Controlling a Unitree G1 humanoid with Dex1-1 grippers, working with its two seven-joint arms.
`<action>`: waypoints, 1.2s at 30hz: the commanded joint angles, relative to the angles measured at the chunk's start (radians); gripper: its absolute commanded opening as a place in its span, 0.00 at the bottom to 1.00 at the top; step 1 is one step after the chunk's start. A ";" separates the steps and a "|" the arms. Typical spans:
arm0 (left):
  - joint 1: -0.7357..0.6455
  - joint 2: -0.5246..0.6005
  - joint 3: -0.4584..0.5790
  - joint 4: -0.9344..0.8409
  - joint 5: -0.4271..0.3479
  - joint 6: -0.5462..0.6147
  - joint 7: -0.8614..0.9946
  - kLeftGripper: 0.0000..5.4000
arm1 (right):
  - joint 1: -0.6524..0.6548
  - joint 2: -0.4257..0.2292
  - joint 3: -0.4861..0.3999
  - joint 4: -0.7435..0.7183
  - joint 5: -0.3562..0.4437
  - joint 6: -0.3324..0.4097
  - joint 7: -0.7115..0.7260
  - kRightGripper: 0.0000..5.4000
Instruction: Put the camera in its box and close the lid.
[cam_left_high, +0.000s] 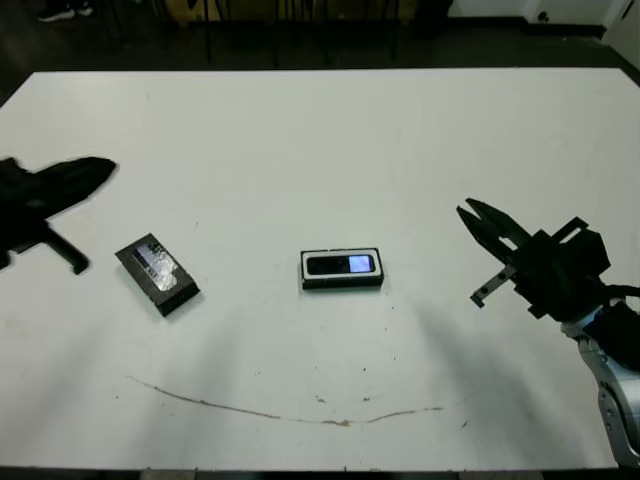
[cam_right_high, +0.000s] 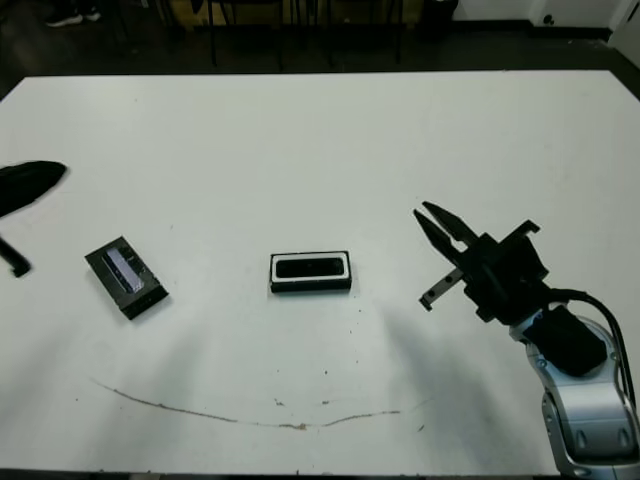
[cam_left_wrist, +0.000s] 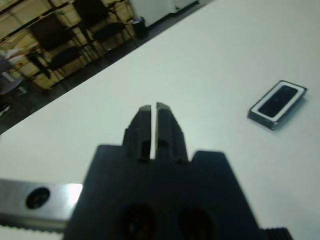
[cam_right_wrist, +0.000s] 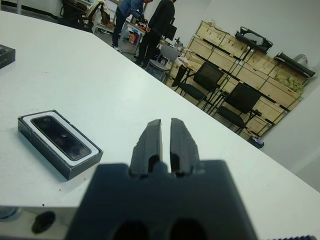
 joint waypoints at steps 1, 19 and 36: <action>0.070 0.068 -0.065 0.037 0.097 0.019 0.024 0.00 | 0.004 -0.012 0.003 0.012 0.000 0.003 0.009 0.00; -0.039 0.130 -0.471 0.240 0.306 -0.045 -0.043 0.00 | -0.001 -0.013 -0.007 0.010 0.008 0.015 0.011 0.00; -0.166 0.129 -0.685 0.358 0.376 0.036 -0.111 0.00 | 0.001 -0.017 -0.007 0.029 0.005 -0.011 0.012 0.00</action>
